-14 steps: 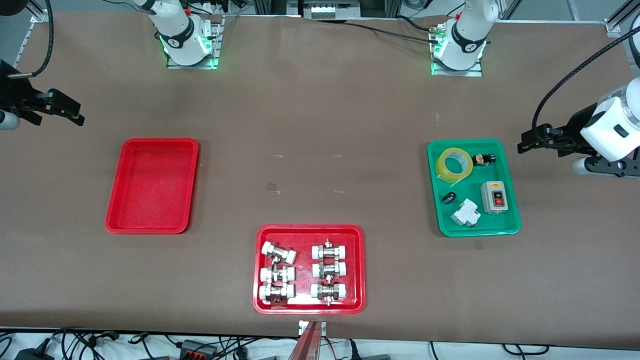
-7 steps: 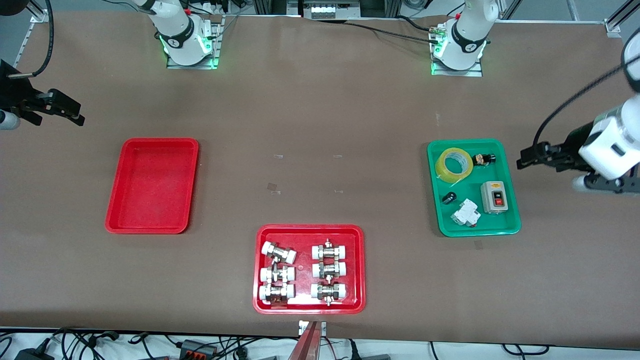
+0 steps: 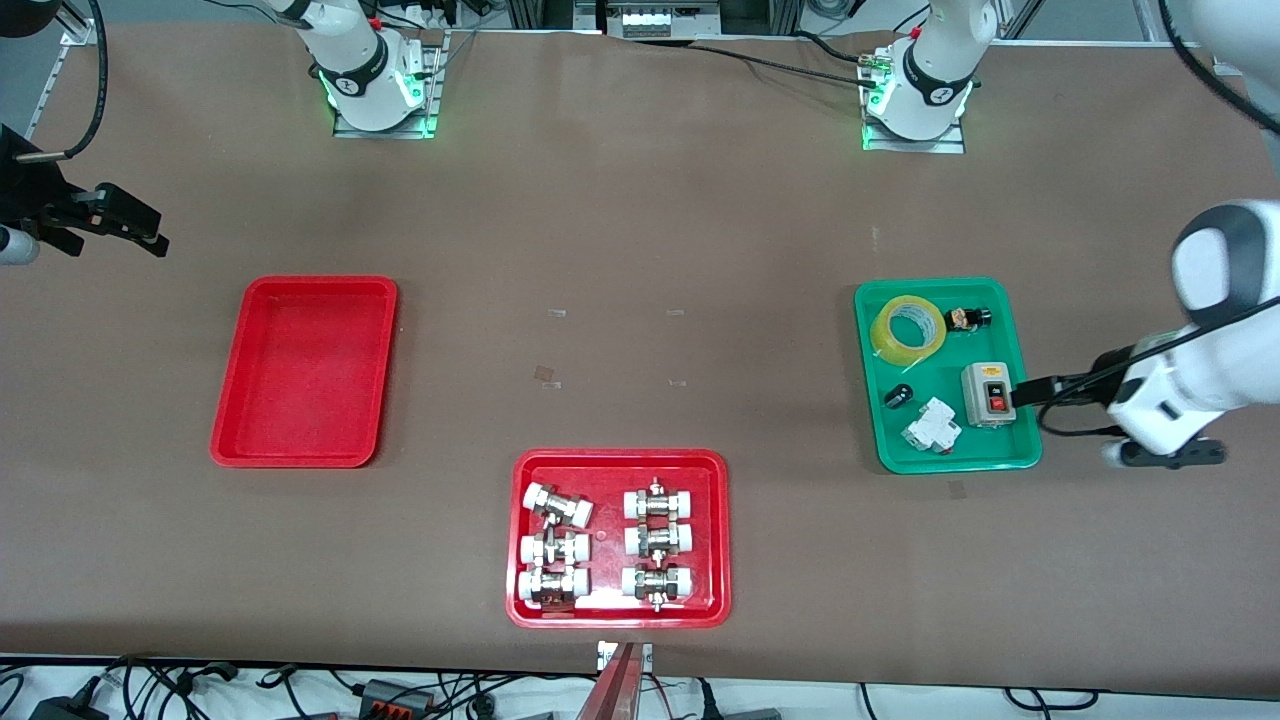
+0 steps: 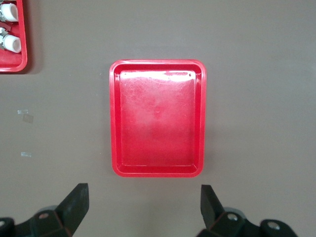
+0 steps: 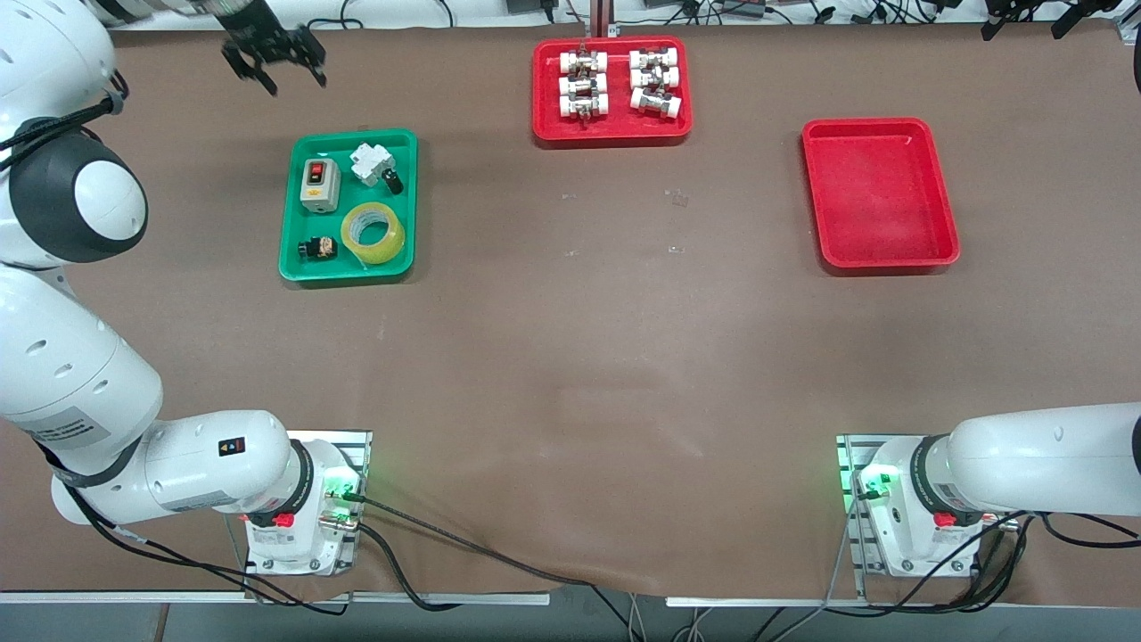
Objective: Left arm passes tape to right arm into tray
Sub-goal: 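Move the left gripper down over the yellow tape roll on the green tray, then grasp the yellow tape roll by its rim with the left gripper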
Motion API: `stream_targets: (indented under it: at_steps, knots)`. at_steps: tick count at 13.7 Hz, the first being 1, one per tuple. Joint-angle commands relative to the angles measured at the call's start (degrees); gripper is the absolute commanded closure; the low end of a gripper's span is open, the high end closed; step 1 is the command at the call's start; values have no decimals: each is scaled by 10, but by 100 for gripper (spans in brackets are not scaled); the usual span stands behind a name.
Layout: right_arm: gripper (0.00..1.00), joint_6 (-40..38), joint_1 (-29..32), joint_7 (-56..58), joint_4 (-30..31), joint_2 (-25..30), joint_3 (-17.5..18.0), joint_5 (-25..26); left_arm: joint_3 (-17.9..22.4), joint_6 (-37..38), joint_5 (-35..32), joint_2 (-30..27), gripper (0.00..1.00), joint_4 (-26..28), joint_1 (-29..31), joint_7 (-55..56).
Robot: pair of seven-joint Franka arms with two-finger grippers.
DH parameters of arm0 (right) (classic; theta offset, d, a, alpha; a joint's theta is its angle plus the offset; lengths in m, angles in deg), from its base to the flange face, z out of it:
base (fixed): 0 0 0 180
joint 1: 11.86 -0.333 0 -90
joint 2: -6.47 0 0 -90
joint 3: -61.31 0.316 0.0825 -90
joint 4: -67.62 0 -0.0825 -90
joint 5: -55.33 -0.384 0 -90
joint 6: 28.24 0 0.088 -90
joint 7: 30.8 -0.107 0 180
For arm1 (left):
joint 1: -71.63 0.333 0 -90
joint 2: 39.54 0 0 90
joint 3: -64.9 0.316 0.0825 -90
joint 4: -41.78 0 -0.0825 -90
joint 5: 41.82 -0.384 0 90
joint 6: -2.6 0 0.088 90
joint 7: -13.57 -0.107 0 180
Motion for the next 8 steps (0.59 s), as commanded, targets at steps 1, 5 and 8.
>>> stream_targets:
  at_steps: [1,5,8]
  knots:
    - [0,-10,3,7,-10,-5,0,-1,-4,-47,-13,-24,0,81,0,10]
    - [0,-11,3,6,-9,-5,0,-1,-12,-82,-13,-71,0,205,0,79]
    - [0,-25,4,3,-9,-5,-4,-1,-13,-131,-13,-75,0,257,-1,89]
